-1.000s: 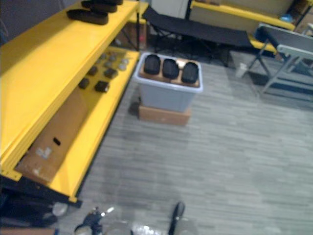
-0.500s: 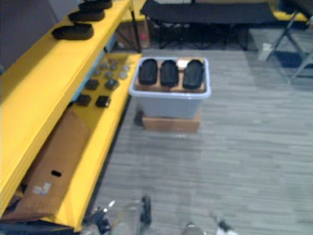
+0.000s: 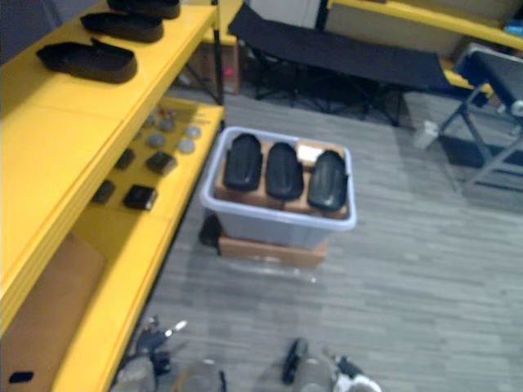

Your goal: Walk over and take plastic housings, then place them on the shelf

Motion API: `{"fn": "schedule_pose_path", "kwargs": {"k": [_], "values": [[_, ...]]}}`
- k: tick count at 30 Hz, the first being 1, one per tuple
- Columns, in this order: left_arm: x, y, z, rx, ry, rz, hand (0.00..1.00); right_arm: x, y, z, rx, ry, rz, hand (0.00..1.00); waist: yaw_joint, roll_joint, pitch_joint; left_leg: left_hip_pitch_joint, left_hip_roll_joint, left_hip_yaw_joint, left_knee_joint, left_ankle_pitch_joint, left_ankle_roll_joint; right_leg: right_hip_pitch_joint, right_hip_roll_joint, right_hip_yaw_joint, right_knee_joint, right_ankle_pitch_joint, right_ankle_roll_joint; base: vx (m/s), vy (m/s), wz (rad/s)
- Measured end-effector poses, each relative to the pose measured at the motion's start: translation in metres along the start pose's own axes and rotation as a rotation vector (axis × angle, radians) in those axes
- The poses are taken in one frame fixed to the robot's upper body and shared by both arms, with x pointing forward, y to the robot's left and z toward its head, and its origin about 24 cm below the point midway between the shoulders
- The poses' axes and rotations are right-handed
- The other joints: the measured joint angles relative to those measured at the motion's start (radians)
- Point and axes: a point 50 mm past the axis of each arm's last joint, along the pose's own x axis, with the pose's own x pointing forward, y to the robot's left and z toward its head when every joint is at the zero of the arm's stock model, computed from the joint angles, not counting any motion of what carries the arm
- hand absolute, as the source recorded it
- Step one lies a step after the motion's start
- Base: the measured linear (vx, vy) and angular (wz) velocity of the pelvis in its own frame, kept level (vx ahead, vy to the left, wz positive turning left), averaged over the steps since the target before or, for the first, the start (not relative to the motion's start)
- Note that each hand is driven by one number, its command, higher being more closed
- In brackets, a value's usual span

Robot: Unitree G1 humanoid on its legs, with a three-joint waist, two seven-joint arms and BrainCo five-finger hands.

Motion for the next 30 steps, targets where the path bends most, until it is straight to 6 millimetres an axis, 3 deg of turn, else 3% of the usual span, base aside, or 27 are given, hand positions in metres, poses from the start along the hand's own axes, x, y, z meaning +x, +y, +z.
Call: {"fn": "schedule_pose_path", "kwargs": {"k": [1, 2, 4, 5, 7, 9, 11, 12, 13, 14, 16, 18, 21, 24, 27, 28, 29, 30], "values": [[0.0, -0.007, 0.001, 0.002, 0.002, -0.015, 0.0, -0.002, -0.005, -0.008, 0.001, 0.022, -0.015, 0.0, -0.012, -0.003, -0.008, 0.027, 0.013, -0.029, 0.006, -0.035, -0.025, 0.008, 0.002, 0.003, 0.034, 0.117, -0.021, 0.48, -0.338, 0.57], [-0.003, -0.016, -0.006, 0.003, 0.029, -0.03, 0.0, -0.003, -0.012, -0.013, 0.008, 0.036, -0.034, 0.0, -0.017, 0.028, -0.03, 0.042, 0.046, -0.055, -0.005, -0.045, -0.042, 0.001, 0.023, -0.008, 0.093, 0.112, -0.046, 0.41, -0.274, 0.46], [-0.009, -0.03, -0.017, 0.007, 0.076, -0.064, 0.0, -0.004, -0.02, -0.015, 0.012, 0.057, -0.056, 0.0, -0.019, 0.056, -0.053, 0.052, 0.075, -0.058, -0.024, -0.022, -0.065, -0.016, 0.037, -0.025, 0.149, 0.049, -0.064, 0.42, -0.258, 0.18], [-0.014, -0.044, -0.024, -0.017, 0.117, -0.098, 0.0, -0.005, -0.024, -0.014, 0.026, 0.054, -0.067, 0.0, -0.032, 0.074, -0.056, 0.039, 0.087, -0.065, 0.007, 0.03, -0.073, -0.008, 0.038, -0.038, 0.177, 0.012, -0.076, 0.45, -0.302, 0.18], [-0.016, -0.05, -0.031, -0.018, 0.162, -0.116, 0.0, -0.005, -0.026, -0.015, 0.013, 0.071, -0.075, 0.0, -0.044, 0.071, -0.052, -0.016, 0.099, -0.075, 0.129, 0.119, -0.088, 0.067, 0.041, -0.063, 0.111, 0.003, -0.077, 0.27, -0.199, 0.31], [-0.014, -0.049, -0.029, -0.006, 0.156, -0.12, 0.0, -0.006, -0.027, -0.021, 0.012, 0.105, -0.084, 0.0, -0.043, 0.062, -0.046, -0.033, 0.109, -0.041, 0.124, 0.105, -0.093, 0.163, 0.045, -0.081, 0.022, 0.016, -0.076, 0.22, -0.163, 0.28], [-0.01, -0.048, -0.02, -0.001, 0.129, -0.12, 0.0, -0.005, -0.029, -0.013, 0.006, 0.089, -0.096, 0.0, -0.044, 0.062, -0.047, -0.086, 0.098, 0.013, 0.013, 0.115, -0.085, 0.191, 0.036, -0.091, -0.025, 0.023, -0.066, 0.16, -0.061, 0.06], [-0.008, -0.048, -0.015, 0.002, 0.113, -0.12, 0.0, -0.004, -0.028, -0.002, -0.006, 0.062, -0.096, 0.0, -0.045, 0.072, -0.043, -0.122, 0.088, 0.032, -0.097, 0.181, -0.058, 0.18, 0.038, -0.086, -0.039, 0.028, -0.056, 0.1, 0.045, -0.28], [-0.005, -0.048, -0.01, 0.003, 0.099, -0.121, 0.0, -0.004, -0.027, 0.009, -0.016, 0.024, -0.095, 0.0, -0.038, 0.09, -0.031, -0.16, 0.083, 0.029, -0.158, 0.274, -0.06, 0.161, 0.054, -0.064, -0.041, 0.024, -0.04, 0.06, 0.071, -0.49], [-0.004, -0.046, -0.008, 0.012, 0.096, -0.114, 0.0, -0.003, -0.024, 0.011, -0.014, 0.018, -0.09, 0.0, -0.035, 0.088, -0.033, -0.158, 0.078, 0.034, -0.159, 0.273, -0.059, 0.153, 0.055, -0.045, -0.046, 0.029, -0.03, 0.09, 0.075, -0.47], [0.002, -0.036, 0.004, 0.056, 0.039, -0.094, 0.0, -0.002, -0.018, 0.01, -0.013, 0.027, -0.075, 0.0, -0.044, 0.046, -0.011, -0.158, 0.041, 0.057, -0.223, 0.283, -0.046, 0.128, 0.03, -0.02, -0.085, 0.059, -0.012, 0.09, 0.083, -0.22], [0.006, -0.03, 0.013, 0.072, 0.002, -0.084, 0.0, -0.003, -0.022, 0.002, -0.011, 0.043, -0.072, 0.0, -0.048, 0.027, 0.0, -0.164, 0.013, 0.06, -0.239, 0.292, -0.036, 0.125, 0.014, -0.021, -0.103, 0.079, -0.001, 0.11, 0.109, 0.05], [0.007, -0.02, 0.013, 0.091, -0.006, -0.066, 0.0, -0.006, -0.024, -0.008, -0.041, 0.006, -0.032, 0.0, -0.049, 0.021, 0.004, -0.118, -0.011, 0.059, -0.259, 0.292, -0.035, 0.164, -0.003, -0.018, -0.111, 0.084, 0.001, 0.14, 0.092, 0.04], [0.007, -0.015, 0.011, 0.107, 0.001, -0.059, 0.0, -0.006, -0.009, -0.004, -0.221, -0.103, 0.021, 0.0, -0.05, 0.021, 0.004, -0.064, -0.017, 0.057, -0.302, 0.292, -0.035, 0.205, -0.004, -0.021, -0.117, 0.084, 0.001, 0.1, 0.046, 0.04], [0.006, -0.016, 0.007, 0.13, 0.01, -0.067, 0.0, -0.012, 0.021, 0.031, -0.533, -0.362, 0.072, 0.0, -0.051, 0.01, 0.008, -0.092, -0.029, 0.027, -0.292, 0.288, -0.029, 0.193, -0.022, -0.037, -0.082, 0.053, 0.013, 0.0, 0.038, 0.3], [0.005, -0.015, 0.005, 0.138, 0.015, -0.069, 0.0, -0.016, 0.04, 0.042, -0.649, -0.461, 0.123, 0.0, -0.051, 0.0, 0.012, -0.103, -0.034, 0.017, -0.28, 0.288, -0.028, 0.188, -0.029, -0.046, -0.073, 0.039, 0.018, -0.02, 0.006, 0.51], [0.004, -0.015, -0.001, 0.143, 0.041, -0.065, 0.0, -0.026, 0.076, 0.059, -0.851, -0.611, 0.238, 0.0, -0.048, -0.001, 0.014, -0.136, -0.034, -0.013, -0.258, 0.288, -0.028, 0.183, -0.03, -0.074, -0.066, 0.035, 0.018, -0.04, -0.002, 0.51], [0.004, -0.014, -0.005, 0.145, 0.054, -0.059, 0.0, -0.032, 0.093, 0.065, -0.943, -0.671, 0.295, 0.0, -0.044, -0.002, 0.014, -0.148, -0.033, -0.025, -0.251, 0.288, -0.028, 0.183, -0.029, -0.085, -0.066, 0.035, 0.018, -0.07, -0.018, 0.51]]}}
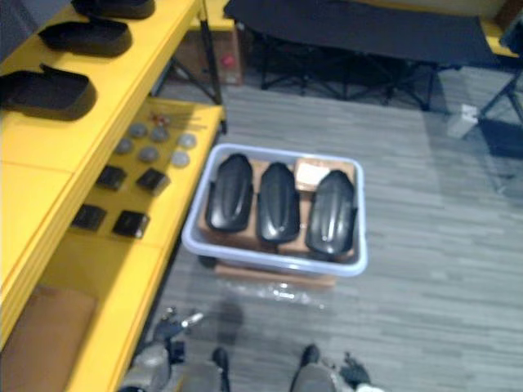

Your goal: Walk over and take plastic housings, then place them on the shelf

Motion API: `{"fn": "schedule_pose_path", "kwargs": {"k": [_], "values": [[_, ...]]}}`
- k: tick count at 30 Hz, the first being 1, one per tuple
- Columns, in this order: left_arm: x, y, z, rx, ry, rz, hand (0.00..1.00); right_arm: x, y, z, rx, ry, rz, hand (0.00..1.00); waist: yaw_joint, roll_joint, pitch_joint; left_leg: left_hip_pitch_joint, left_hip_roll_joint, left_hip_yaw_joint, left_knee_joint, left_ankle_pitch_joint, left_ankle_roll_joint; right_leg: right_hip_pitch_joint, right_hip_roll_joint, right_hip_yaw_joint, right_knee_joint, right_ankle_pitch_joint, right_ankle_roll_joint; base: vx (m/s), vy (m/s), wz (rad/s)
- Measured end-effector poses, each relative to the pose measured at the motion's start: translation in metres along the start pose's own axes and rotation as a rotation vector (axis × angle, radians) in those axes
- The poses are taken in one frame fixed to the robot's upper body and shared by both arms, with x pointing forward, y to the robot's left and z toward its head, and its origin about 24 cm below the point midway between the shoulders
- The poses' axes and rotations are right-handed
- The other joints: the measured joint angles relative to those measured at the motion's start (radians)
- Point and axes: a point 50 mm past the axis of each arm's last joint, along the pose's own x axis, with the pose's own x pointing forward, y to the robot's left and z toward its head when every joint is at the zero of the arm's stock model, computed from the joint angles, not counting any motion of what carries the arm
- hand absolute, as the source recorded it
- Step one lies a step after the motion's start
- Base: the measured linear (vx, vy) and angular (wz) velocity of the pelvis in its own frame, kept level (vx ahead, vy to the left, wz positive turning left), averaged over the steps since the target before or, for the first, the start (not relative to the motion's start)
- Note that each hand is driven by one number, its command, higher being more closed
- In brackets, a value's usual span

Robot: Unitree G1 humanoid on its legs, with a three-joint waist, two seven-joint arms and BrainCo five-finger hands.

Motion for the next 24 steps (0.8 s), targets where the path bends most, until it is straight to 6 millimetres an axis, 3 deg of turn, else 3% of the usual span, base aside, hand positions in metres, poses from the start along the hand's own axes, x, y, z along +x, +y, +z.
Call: {"fn": "schedule_pose_path", "kwargs": {"k": [2, 3, 5, 6, 7, 8, 9, 10, 11, 13, 14, 16, 19, 23, 24], "values": [[-0.001, 0.002, -0.01, -0.001, 0.042, 0.019, 0.0, 0.019, 0.03, 0.08, -0.292, -0.36, 0.208, 0.0, 0.03, -0.005, 0.002, -0.013, 0.004, -0.029, 0.002, 0.0, 0.0, 0.011, 0.008, -0.026, -0.008, 0.001, 0.0, -0.08, -0.018, 0.39], [-0.001, 0.004, -0.01, 0.002, 0.038, 0.026, 0.0, 0.021, 0.038, 0.109, -0.353, -0.488, 0.242, 0.0, 0.043, -0.008, 0.004, -0.016, 0.007, -0.039, 0.004, 0.001, 0.0, 0.021, 0.011, -0.037, -0.012, 0.001, 0.0, -0.06, -0.017, 0.32], [0.0, 0.006, -0.005, 0.022, 0.007, 0.039, 0.0, 0.019, 0.048, 0.158, -0.378, -0.68, 0.26, 0.0, 0.074, -0.014, 0.005, -0.016, 0.012, -0.047, 0.006, 0.0, -0.001, 0.032, 0.022, -0.04, -0.024, 0.003, -0.004, -0.04, -0.016, 0.17], [0.0, 0.01, -0.003, 0.041, -0.015, 0.051, 0.0, 0.012, 0.047, 0.197, -0.353, -0.832, 0.22, 0.0, 0.087, -0.02, 0.008, -0.015, 0.014, -0.053, 0.005, 0.0, -0.001, 0.043, 0.027, -0.043, -0.035, 0.007, -0.008, -0.03, -0.007, 0.13], [-0.001, 0.016, -0.005, 0.053, -0.024, 0.069, 0.0, 0.002, 0.034, 0.238, -0.302, -0.979, 0.154, 0.0, 0.092, -0.026, 0.009, -0.015, 0.015, -0.055, 0.006, 0.001, -0.001, 0.046, 0.028, -0.045, -0.037, 0.01, -0.011, -0.02, 0.005, 0.1], [-0.002, 0.017, -0.007, 0.056, -0.026, 0.074, 0.0, -0.003, 0.024, 0.257, -0.261, -1.043, 0.107, 0.0, 0.092, -0.029, 0.009, -0.014, 0.015, -0.054, 0.007, 0.001, -0.001, 0.047, 0.028, -0.045, -0.038, 0.013, -0.012, 0.0, 0.0, 0.0], [-0.004, 0.022, -0.015, 0.067, -0.015, 0.085, 0.0, -0.012, -0.007, 0.29, -0.154, -1.132, -0.025, 0.0, 0.091, -0.033, 0.01, -0.007, 0.015, -0.052, 0.018, 0.001, -0.001, 0.056, 0.028, -0.037, -0.04, 0.016, -0.013, 0.0, 0.044, -0.02], [-0.008, 0.026, -0.023, 0.097, -0.001, 0.089, 0.0, -0.017, -0.045, 0.311, -0.025, -1.164, -0.186, 0.0, 0.09, -0.036, 0.011, 0.007, 0.012, -0.05, 0.02, 0.0, -0.001, 0.07, 0.026, -0.027, -0.042, 0.018, -0.013, 0.0, 0.048, 0.0], [-0.009, 0.027, -0.026, 0.103, 0.003, 0.089, 0.0, -0.019, -0.065, 0.317, 0.048, -1.169, -0.266, 0.0, 0.09, -0.037, 0.012, 0.014, 0.012, -0.049, 0.021, 0.0, -0.001, 0.077, 0.026, -0.024, -0.043, 0.02, -0.014, 0.0, 0.064, 0.05], [-0.015, 0.029, -0.032, 0.103, -0.002, 0.085, 0.0, -0.029, -0.136, 0.315, 0.284, -1.121, -0.572, 0.0, 0.09, -0.036, 0.012, 0.018, 0.01, -0.05, 0.026, 0.0, 0.0, 0.086, 0.025, 0.001, -0.043, 0.025, -0.011, -0.01, 0.056, 0.07], [-0.016, 0.029, -0.033, 0.101, -0.005, 0.083, 0.0, -0.031, -0.15, 0.308, 0.313, -1.095, -0.64, 0.0, 0.09, -0.035, 0.013, 0.017, 0.01, -0.05, 0.029, 0.0, 0.0, 0.086, 0.025, 0.001, -0.043, 0.026, -0.01, -0.03, 0.036, 0.01], [-0.018, 0.029, -0.033, 0.097, -0.019, 0.082, 0.0, -0.028, -0.188, 0.272, 0.433, -0.942, -0.822, 0.0, 0.083, -0.026, 0.019, 0.01, 0.011, -0.05, 0.034, -0.002, 0.002, 0.082, 0.026, 0.007, -0.043, 0.026, -0.01, -0.06, 0.023, -0.03], [-0.017, 0.027, -0.017, 0.078, -0.098, 0.081, 0.0, -0.027, -0.227, 0.224, 0.532, -0.753, -1.002, 0.0, 0.079, -0.004, 0.065, -0.048, 0.022, -0.057, 0.066, -0.008, 0.004, 0.048, 0.037, 0.016, -0.043, 0.019, -0.018, -0.14, 0.005, -0.01], [-0.015, 0.028, -0.01, 0.059, -0.123, 0.094, 0.0, -0.029, -0.256, 0.184, 0.603, -0.589, -1.101, 0.0, 0.078, -0.003, 0.128, -0.12, 0.033, -0.064, 0.069, 0.011, 0.0, -0.025, 0.05, 0.025, -0.036, 0.022, -0.021, -0.1, -0.016, -0.02], [-0.016, 0.036, -0.014, -0.019, -0.095, 0.152, 0.0, -0.021, -0.271, 0.143, 0.796, -0.413, -1.07, 0.0, 0.083, -0.027, 0.156, -0.139, 0.031, -0.081, 0.07, 0.016, 0.0, -0.046, 0.057, 0.079, -0.028, 0.029, -0.026, 0.0, 0.0, 0.0]]}}
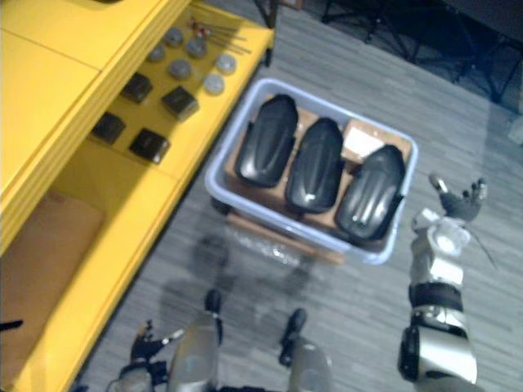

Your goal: Walk over and take plastic housings, then place them on the shelf

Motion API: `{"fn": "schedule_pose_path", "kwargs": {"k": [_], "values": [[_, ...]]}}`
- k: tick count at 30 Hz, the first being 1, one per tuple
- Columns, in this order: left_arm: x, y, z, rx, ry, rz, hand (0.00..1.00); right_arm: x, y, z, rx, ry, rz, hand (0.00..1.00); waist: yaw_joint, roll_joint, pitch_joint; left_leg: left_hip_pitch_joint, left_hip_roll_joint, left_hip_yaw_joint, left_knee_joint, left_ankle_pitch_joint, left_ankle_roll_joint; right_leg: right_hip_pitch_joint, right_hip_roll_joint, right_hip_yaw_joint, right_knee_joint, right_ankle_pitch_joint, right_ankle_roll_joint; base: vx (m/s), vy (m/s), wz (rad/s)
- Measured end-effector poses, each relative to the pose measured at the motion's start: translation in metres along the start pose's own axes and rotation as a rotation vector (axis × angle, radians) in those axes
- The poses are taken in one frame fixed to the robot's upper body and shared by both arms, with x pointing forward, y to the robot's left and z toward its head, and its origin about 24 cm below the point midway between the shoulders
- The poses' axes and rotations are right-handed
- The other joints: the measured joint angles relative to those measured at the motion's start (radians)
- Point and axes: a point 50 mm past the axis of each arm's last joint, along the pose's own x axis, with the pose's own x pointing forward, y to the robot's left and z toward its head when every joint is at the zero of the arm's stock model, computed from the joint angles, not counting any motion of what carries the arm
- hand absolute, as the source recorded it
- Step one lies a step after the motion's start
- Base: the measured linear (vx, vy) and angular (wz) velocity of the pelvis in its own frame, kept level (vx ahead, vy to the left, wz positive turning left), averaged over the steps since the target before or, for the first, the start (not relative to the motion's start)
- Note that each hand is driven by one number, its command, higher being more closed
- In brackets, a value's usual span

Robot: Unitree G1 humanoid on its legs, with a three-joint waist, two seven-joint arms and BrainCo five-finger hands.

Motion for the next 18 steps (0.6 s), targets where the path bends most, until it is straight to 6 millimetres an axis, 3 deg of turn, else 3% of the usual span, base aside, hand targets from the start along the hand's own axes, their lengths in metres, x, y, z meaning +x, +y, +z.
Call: {"fn": "schedule_pose_path", "kwargs": {"k": [6, 10, 13, 14, 18], "values": [[0.0, 0.0, 0.0, -0.001, -0.001, 0.0, 0.0, 0.0, -0.003, 0.0, -0.006, -0.001, -0.001, 0.0, 0.0, 0.0, 0.0, 0.0, -0.002, -0.002, -0.001, 0.0, 0.0, 0.0, -0.003, -0.002, 0.001, 0.0, 0.0, 0.0, 0.0, 0.01], [-0.001, -0.001, 0.004, -0.056, -0.012, 0.006, 0.0, -0.006, -0.018, -0.009, -0.038, -0.006, 0.03, 0.0, -0.001, 0.006, 0.003, 0.001, -0.028, -0.011, -0.006, 0.002, 0.008, 0.0, -0.032, -0.019, 0.025, -0.015, 0.014, 0.0, 0.016, 0.15], [-0.001, -0.005, 0.014, -0.133, -0.052, 0.011, 0.0, -0.004, -0.03, -0.006, -0.03, -0.026, 0.0, 0.0, -0.006, 0.034, 0.02, -0.01, -0.055, -0.032, -0.011, 0.011, 0.021, -0.001, -0.057, -0.043, 0.044, -0.023, 0.012, -0.03, 0.057, 0.32], [-0.001, -0.008, 0.02, -0.15, -0.08, 0.004, 0.0, 0.001, -0.034, 0.002, -0.035, -0.048, -0.019, 0.0, -0.012, 0.055, 0.031, -0.033, -0.069, -0.048, -0.01, 0.017, 0.028, -0.011, -0.068, -0.059, 0.045, -0.023, 0.012, -0.06, 0.06, 0.34], [-0.003, -0.013, 0.018, -0.176, -0.072, -0.006, 0.0, 0.024, -0.034, 0.036, -0.136, -0.117, -0.12, 0.0, -0.026, 0.096, 0.043, -0.099, -0.093, -0.061, -0.025, 0.056, 0.041, -0.073, -0.093, -0.078, 0.046, -0.007, 0.034, -0.04, 0.053, 0.24]]}}
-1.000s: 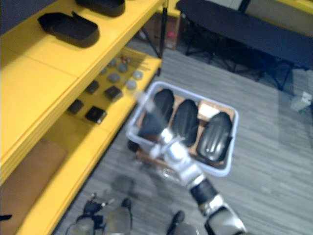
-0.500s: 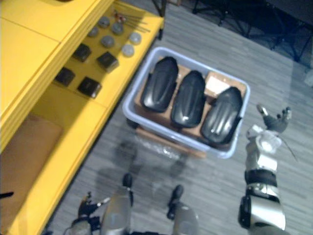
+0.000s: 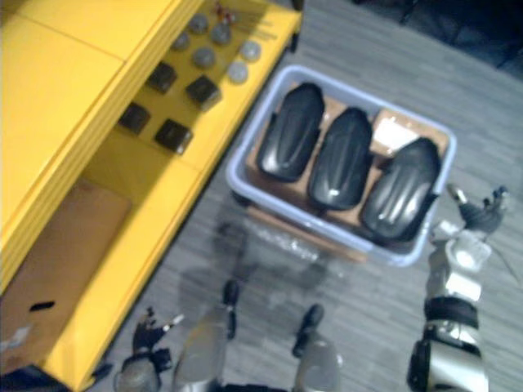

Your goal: Walk over and take plastic housings, then place them on the shelf

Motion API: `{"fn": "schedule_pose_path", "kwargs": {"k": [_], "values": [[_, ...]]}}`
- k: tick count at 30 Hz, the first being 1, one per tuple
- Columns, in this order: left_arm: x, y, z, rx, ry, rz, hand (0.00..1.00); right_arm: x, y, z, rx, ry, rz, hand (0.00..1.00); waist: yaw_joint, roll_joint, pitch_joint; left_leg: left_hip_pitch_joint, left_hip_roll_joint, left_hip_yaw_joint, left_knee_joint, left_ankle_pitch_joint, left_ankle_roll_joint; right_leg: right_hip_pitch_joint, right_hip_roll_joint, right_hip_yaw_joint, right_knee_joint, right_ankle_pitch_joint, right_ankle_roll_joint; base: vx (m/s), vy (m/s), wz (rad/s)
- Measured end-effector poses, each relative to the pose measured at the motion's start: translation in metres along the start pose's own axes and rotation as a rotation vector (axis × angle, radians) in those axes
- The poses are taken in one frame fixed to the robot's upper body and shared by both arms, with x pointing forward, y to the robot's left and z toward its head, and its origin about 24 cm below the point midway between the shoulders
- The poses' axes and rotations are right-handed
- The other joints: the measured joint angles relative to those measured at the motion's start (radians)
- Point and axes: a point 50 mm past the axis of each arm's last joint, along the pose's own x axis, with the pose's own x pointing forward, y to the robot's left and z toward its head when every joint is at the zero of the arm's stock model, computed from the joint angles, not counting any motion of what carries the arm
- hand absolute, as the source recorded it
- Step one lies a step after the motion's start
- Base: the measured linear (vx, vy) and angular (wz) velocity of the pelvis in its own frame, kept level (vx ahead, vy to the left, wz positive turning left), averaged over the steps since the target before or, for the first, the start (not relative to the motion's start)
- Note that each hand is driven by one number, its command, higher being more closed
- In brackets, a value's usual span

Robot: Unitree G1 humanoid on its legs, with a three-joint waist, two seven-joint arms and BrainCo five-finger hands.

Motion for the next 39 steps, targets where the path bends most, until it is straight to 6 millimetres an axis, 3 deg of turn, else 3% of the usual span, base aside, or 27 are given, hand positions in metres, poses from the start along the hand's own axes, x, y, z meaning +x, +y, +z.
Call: {"fn": "schedule_pose_path", "kwargs": {"k": [1, 4, 9, 17, 23, 35, 39], "values": [[-0.002, -0.003, -0.005, -0.004, 0.023, -0.014, 0.0, 0.007, -0.002, 0.012, -0.044, -0.029, -0.054, 0.0, 0.002, 0.017, 0.007, -0.004, -0.004, 0.0, 0.001, 0.001, 0.001, -0.001, -0.003, 0.0, 0.0, 0.002, 0.002, -0.01, 0.031, 0.06], [-0.007, -0.009, -0.016, 0.003, 0.066, -0.041, 0.0, 0.014, 0.001, 0.034, -0.09, -0.073, -0.155, 0.0, 0.003, 0.032, 0.006, -0.008, -0.007, 0.005, -0.014, 0.01, 0.002, -0.016, -0.006, 0.007, 0.0, 0.003, 0.003, 0.01, 0.013, 0.0], [-0.008, -0.013, -0.018, 0.028, 0.068, -0.075, 0.0, 0.022, -0.004, 0.051, -0.183, -0.093, -0.216, 0.0, 0.0, 0.048, 0.01, -0.007, -0.01, 0.014, -0.034, 0.018, 0.001, -0.035, -0.007, 0.022, 0.008, 0.003, 0.002, 0.02, -0.001, -0.05], [-0.01, -0.019, -0.022, 0.043, 0.088, -0.113, 0.0, 0.024, -0.003, 0.031, -0.276, 0.042, -0.201, 0.0, -0.003, 0.086, 0.01, -0.021, -0.009, 0.025, -0.049, 0.035, 0.001, -0.07, -0.011, 0.032, 0.024, 0.001, -0.002, 0.0, 0.0, -0.04], [-0.01, -0.019, -0.025, 0.023, 0.107, -0.121, 0.0, 0.023, 0.003, 0.016, -0.311, 0.119, -0.086, 0.0, -0.003, 0.089, 0.01, -0.026, -0.01, 0.025, -0.064, 0.049, 0.003, -0.088, -0.012, 0.034, 0.036, -0.003, -0.006, 0.0, 0.0, 0.0], [-0.011, -0.02, -0.028, 0.024, 0.12, -0.149, 0.0, 0.026, 0.006, 0.014, -0.353, 0.161, 0.029, 0.0, 0.0, 0.095, 0.01, -0.063, -0.012, 0.029, -0.054, 0.055, 0.003, -0.135, -0.018, 0.045, 0.06, -0.004, -0.008, 0.0, 0.0, 0.0], [-0.013, -0.026, -0.03, 0.017, 0.133, -0.172, 0.0, 0.031, -0.002, 0.017, -0.382, 0.199, 0.029, 0.0, 0.002, 0.137, 0.016, -0.081, -0.012, 0.027, -0.043, 0.055, 0.004, -0.153, -0.021, 0.046, 0.072, -0.004, -0.007, -0.01, 0.004, 0.01]]}}
